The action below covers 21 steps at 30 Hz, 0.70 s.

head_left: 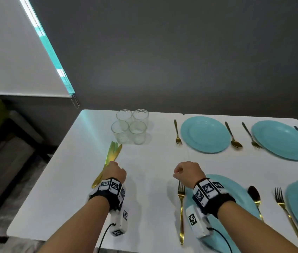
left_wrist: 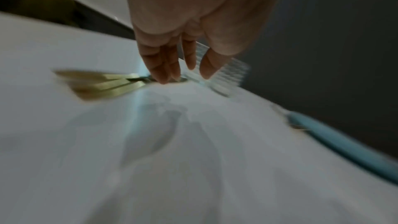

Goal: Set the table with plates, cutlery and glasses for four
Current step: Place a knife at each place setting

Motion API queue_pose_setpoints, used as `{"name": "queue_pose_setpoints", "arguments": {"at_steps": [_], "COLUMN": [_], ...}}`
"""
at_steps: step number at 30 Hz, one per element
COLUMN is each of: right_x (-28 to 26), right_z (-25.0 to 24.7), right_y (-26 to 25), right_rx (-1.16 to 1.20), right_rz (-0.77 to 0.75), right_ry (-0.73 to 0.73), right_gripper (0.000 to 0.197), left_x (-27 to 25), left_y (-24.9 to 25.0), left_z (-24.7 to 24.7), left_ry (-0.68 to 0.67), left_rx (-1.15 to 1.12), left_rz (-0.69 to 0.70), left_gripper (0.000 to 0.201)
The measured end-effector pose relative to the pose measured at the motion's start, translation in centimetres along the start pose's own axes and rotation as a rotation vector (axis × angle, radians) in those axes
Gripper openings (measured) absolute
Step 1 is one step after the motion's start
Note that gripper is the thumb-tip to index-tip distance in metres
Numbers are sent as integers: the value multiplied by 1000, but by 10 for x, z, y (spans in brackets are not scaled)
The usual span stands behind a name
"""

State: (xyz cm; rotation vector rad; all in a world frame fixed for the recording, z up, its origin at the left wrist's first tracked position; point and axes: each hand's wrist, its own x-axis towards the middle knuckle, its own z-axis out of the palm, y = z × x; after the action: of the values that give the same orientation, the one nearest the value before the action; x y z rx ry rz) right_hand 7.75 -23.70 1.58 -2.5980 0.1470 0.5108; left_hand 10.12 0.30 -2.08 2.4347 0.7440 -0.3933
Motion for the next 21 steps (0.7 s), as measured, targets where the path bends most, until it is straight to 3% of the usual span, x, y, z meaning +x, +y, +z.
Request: {"name": "queue_pose_setpoints", "arguments": {"at_steps": [4, 8, 11, 17, 20, 21], "right_x": [26, 25, 29, 35, 37, 38], "right_z": [25, 29, 33, 37, 39, 39], "right_y": [-54, -46, -45, -49, -52, -53], "right_rx": [-15, -43, -53, -52, -51, -50], "right_rz": [-30, -37, -21, -6, -16, -20], "right_ry": [-44, -62, -69, -96, -102, -105], "right_gripper": [20, 21, 21, 23, 24, 24], "left_x": [63, 61, 69, 79, 78, 77], "left_y": [-41, -47, -49, -45, -44, -45], "left_z": [-19, -9, -1, -7, -11, -11], "left_ry": [23, 0, -11, -97, -173, -181], "left_rx": [153, 260, 274, 167, 144, 147], "left_rz": [-99, -71, -20, -150, -168, -160], "left_gripper": [38, 43, 33, 29, 12, 24]}}
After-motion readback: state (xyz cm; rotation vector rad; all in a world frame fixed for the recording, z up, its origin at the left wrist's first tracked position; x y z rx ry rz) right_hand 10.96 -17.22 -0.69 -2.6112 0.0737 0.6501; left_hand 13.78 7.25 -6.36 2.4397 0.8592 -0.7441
